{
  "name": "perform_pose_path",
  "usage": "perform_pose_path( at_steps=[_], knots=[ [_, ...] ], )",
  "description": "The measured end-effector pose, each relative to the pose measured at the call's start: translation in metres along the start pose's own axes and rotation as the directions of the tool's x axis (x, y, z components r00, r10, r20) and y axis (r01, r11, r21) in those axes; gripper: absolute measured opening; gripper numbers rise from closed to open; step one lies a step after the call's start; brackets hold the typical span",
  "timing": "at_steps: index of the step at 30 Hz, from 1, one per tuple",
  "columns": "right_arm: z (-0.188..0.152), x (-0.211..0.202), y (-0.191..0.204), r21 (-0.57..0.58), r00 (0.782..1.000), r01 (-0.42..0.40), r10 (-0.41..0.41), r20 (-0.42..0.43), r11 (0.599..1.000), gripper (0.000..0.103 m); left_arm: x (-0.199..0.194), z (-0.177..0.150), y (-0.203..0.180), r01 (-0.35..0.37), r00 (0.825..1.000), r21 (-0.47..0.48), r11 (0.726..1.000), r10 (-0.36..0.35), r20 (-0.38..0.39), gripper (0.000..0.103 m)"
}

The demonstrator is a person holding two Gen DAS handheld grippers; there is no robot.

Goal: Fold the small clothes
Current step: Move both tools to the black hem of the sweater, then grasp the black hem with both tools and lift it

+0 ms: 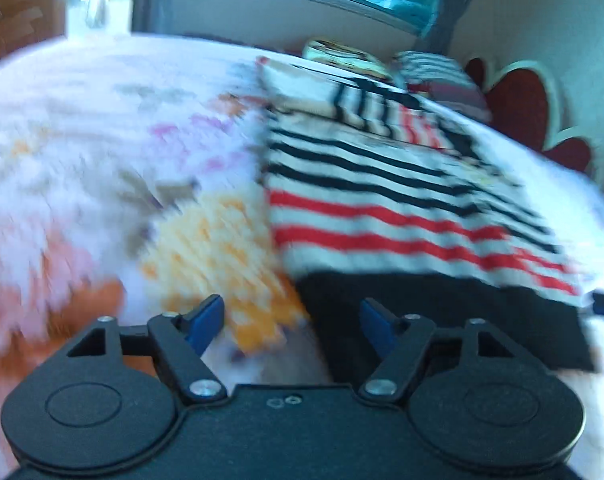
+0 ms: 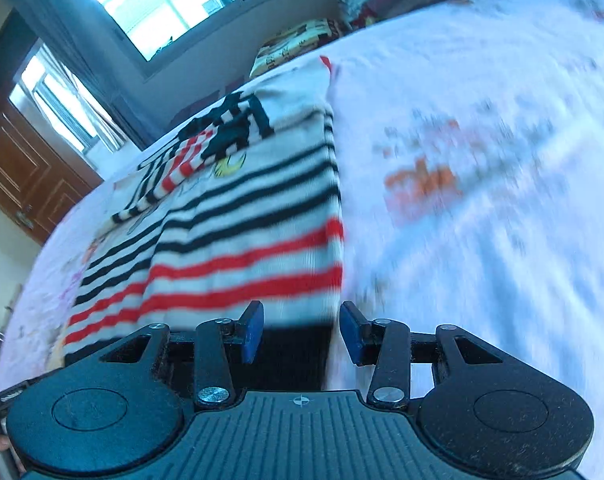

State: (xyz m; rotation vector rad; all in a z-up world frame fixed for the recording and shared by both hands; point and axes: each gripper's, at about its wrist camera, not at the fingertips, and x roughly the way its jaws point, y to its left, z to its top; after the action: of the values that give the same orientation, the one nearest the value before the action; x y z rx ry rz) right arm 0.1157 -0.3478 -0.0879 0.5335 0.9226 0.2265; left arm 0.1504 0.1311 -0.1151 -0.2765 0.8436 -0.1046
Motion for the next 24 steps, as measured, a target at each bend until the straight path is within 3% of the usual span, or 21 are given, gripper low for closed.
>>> perform_pose_path(
  at_steps=[2,3,11,16,20,24],
  knots=[
    [-0.013,-0.005,-0.003,0.035,0.999,-0.036,0.037,-0.031,0.999,0.043,-0.001,-0.008,0.005,0.137,0.99,-0.064,0.989,-0.139,-0.037,0.072],
    [-0.019,-0.005,-0.003,0.054,0.998,-0.043,0.045,-0.043,0.998,0.043,-0.001,-0.01,0.004,0.164,0.985,-0.075,0.984,-0.167,-0.038,0.072],
    [-0.027,0.006,0.005,0.121,0.994,-0.097,0.103,-0.044,0.988,0.043,0.017,-0.001,0.007,0.246,0.967,-0.15,0.958,-0.254,-0.035,0.071],
    [-0.017,0.022,0.001,0.169,0.989,-0.131,0.14,-0.039,0.977,0.043,0.029,0.006,0.027,0.324,0.94,-0.285,0.902,-0.341,-0.012,0.064],
    [-0.017,0.017,-0.003,0.175,0.984,-0.155,0.168,-0.057,0.972,0.043,0.024,-0.001,0.029,0.359,0.923,-0.287,0.888,-0.383,-0.029,0.063],
    [-0.019,0.013,-0.015,0.2,0.982,-0.168,0.182,-0.051,0.965,0.043,0.021,-0.008,0.028,0.371,0.919,-0.279,0.886,-0.393,-0.026,0.063]
  ],
)
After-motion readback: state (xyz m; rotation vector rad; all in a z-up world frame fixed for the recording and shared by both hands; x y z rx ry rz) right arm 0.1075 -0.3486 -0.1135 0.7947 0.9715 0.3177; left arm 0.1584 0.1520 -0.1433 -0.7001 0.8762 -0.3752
